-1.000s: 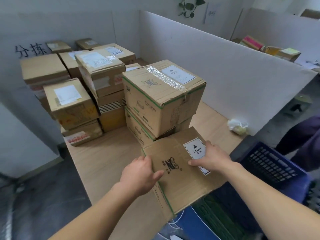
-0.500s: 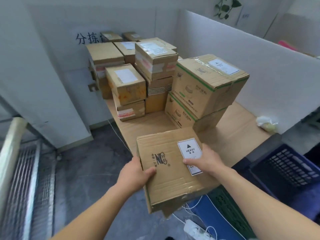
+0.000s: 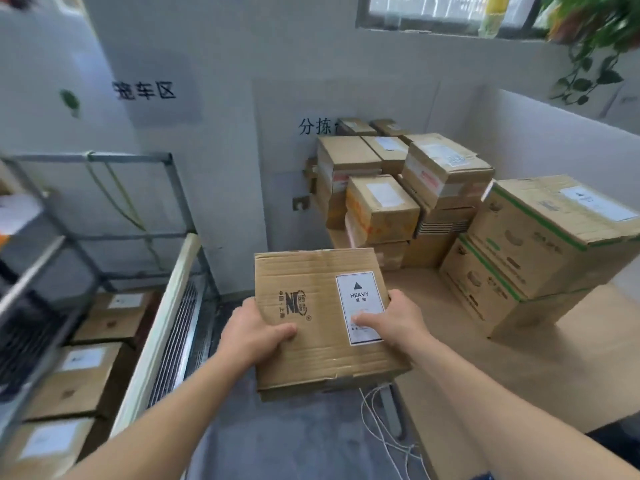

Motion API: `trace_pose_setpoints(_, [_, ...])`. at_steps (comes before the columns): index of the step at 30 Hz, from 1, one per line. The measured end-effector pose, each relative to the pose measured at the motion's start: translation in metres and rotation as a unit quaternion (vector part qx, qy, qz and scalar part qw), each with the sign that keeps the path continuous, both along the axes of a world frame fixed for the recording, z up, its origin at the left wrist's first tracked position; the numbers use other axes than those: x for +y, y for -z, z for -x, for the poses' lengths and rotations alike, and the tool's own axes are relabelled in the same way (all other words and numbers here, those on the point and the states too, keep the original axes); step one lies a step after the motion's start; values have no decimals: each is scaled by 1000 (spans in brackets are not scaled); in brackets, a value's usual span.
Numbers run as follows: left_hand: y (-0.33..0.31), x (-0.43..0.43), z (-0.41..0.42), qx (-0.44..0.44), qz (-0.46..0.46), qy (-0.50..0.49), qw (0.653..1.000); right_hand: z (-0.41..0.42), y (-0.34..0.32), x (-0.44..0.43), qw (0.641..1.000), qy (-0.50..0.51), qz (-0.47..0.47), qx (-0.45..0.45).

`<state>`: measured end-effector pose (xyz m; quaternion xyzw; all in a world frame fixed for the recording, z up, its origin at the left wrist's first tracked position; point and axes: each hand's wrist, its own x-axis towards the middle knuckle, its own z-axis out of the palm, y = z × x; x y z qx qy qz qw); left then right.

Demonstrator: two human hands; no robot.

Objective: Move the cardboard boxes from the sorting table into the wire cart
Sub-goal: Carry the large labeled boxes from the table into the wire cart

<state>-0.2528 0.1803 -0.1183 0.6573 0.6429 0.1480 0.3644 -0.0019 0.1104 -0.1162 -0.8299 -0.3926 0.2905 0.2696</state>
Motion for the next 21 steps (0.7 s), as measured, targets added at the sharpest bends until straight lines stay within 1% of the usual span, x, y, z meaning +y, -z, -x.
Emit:
trace_pose_setpoints(4, [-13,31,48,-22,-22,-83,996,40,-15,60,996,-80,-37,-6])
trace_pose_setpoints(7, [-19,53,79,-28,-36,-130,991,64,-16,107,987,-147,-56,-27])
trace_pose_setpoints(11, [-27,81,118,-8,-53,-194,979,100,-13,172,967,-242,-68,-24])
trace_pose_setpoints(15, [-33,107,146,-1,-55,-259,964,135,-15,235,947,-313,-71,-12])
trace_pose_setpoints(21, [-29,127,182,-13,-60,-353,933,190,-19,311,912,-403,-63,-42])
